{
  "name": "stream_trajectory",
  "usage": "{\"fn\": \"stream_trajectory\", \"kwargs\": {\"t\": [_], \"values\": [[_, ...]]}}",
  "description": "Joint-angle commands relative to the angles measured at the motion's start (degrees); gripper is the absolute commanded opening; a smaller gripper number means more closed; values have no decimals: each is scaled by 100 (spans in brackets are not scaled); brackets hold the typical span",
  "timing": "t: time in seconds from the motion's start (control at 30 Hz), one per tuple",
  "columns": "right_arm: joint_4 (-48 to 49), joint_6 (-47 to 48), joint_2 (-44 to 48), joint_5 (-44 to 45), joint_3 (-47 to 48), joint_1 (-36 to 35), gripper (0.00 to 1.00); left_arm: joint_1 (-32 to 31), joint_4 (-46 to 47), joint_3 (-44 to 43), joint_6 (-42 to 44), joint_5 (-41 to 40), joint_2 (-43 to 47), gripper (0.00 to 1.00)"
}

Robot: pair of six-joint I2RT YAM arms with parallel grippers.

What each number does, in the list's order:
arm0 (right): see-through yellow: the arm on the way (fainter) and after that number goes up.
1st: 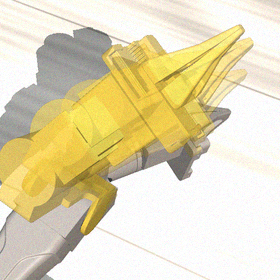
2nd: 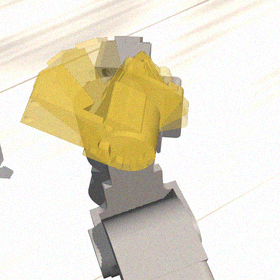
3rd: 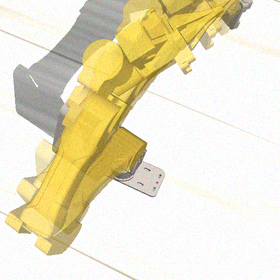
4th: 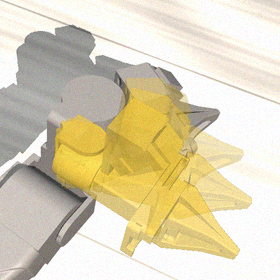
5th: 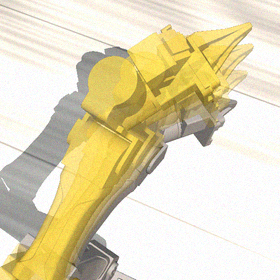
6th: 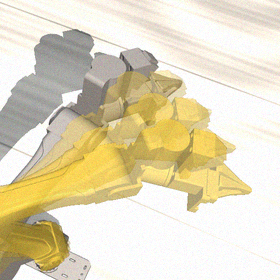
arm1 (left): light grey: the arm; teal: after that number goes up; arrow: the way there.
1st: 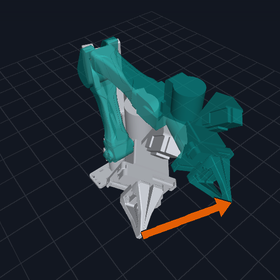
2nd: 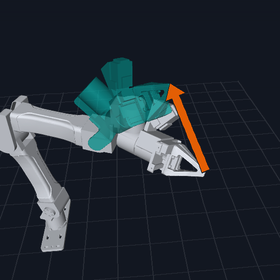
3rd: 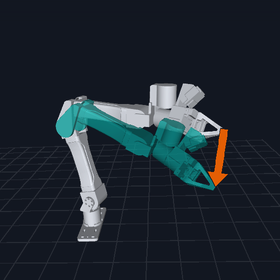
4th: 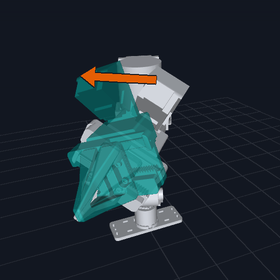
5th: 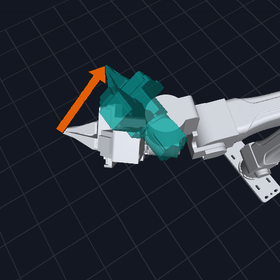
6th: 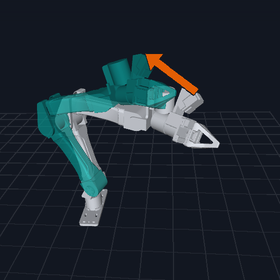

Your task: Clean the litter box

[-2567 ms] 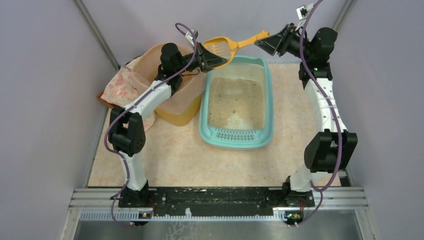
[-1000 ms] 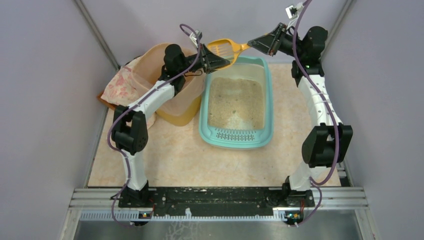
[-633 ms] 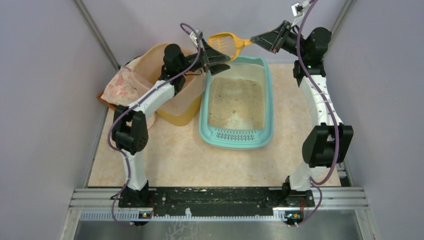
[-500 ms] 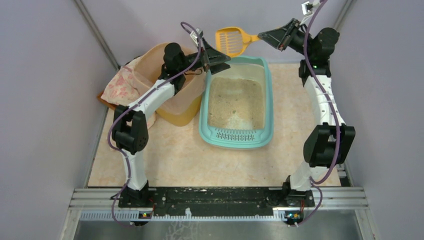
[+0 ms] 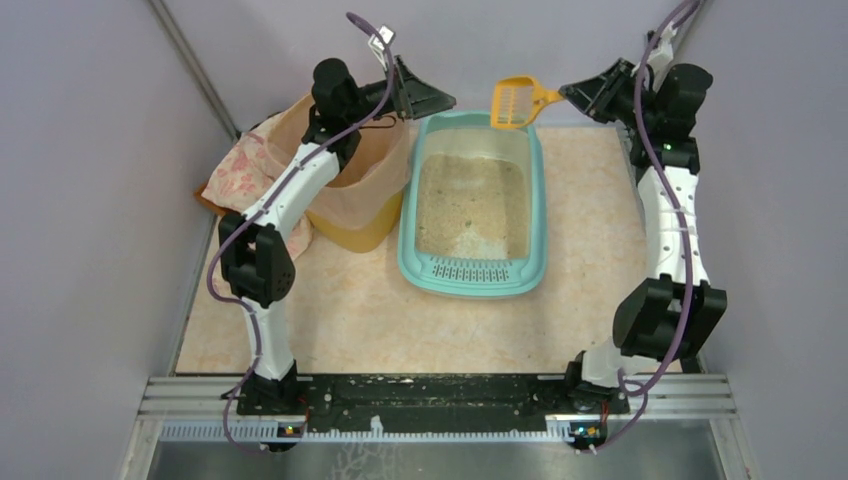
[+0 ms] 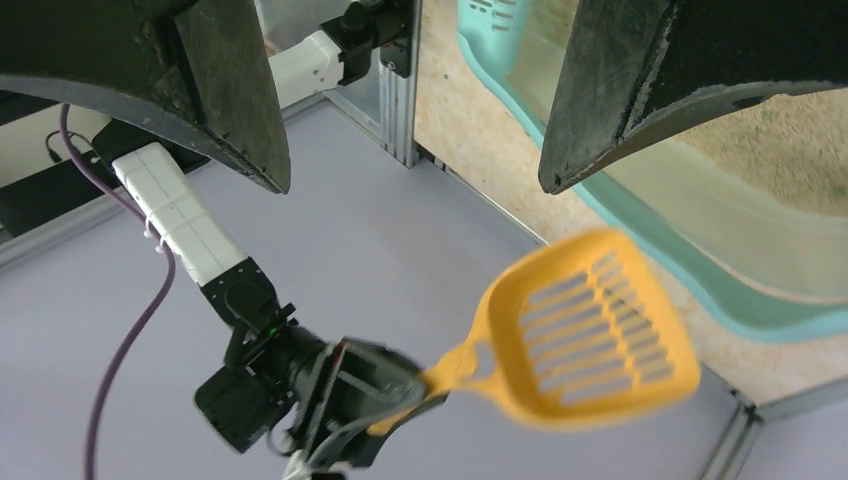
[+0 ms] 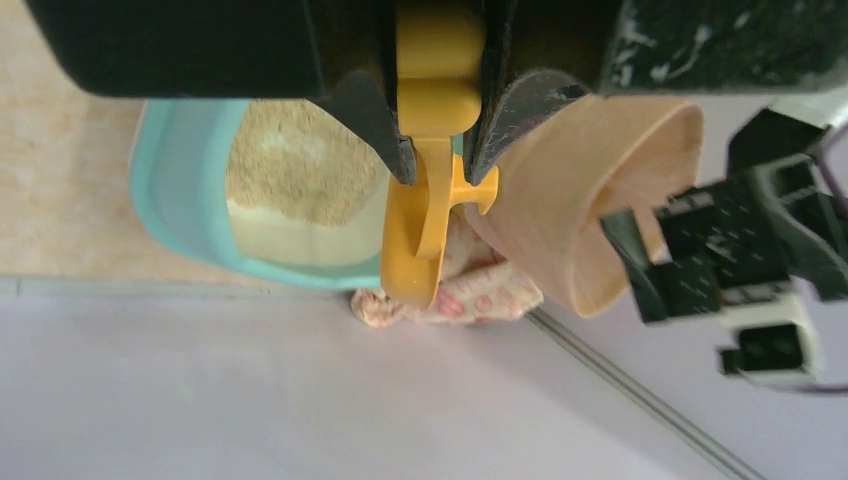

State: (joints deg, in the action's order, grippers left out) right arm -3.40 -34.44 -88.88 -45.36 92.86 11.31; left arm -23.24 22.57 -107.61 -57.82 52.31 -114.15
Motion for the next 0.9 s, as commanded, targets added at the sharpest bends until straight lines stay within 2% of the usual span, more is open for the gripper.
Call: {"fn": "stream_trajectory", "kwargs": {"t": [0.0, 0.13, 0.23, 0.57, 0.87], "values": [[-976, 852, 402, 264, -384, -219, 0, 39, 238, -433, 546, 300, 63, 99], [-2258, 1946, 266, 961, -139, -844, 0, 48, 399, -586, 616, 438, 89, 99], [-2681, 2287, 232, 1193, -274, -1091, 0, 57, 354, -627, 661, 460, 79, 99], [-3123, 2889, 63, 1780, -952, -1517, 0, 88, -189, -612, 1043, 352, 77, 99], [-2421, 2716, -212, 1729, -1469, -1525, 0, 136, -200, -523, 1060, 359, 82, 98]]}}
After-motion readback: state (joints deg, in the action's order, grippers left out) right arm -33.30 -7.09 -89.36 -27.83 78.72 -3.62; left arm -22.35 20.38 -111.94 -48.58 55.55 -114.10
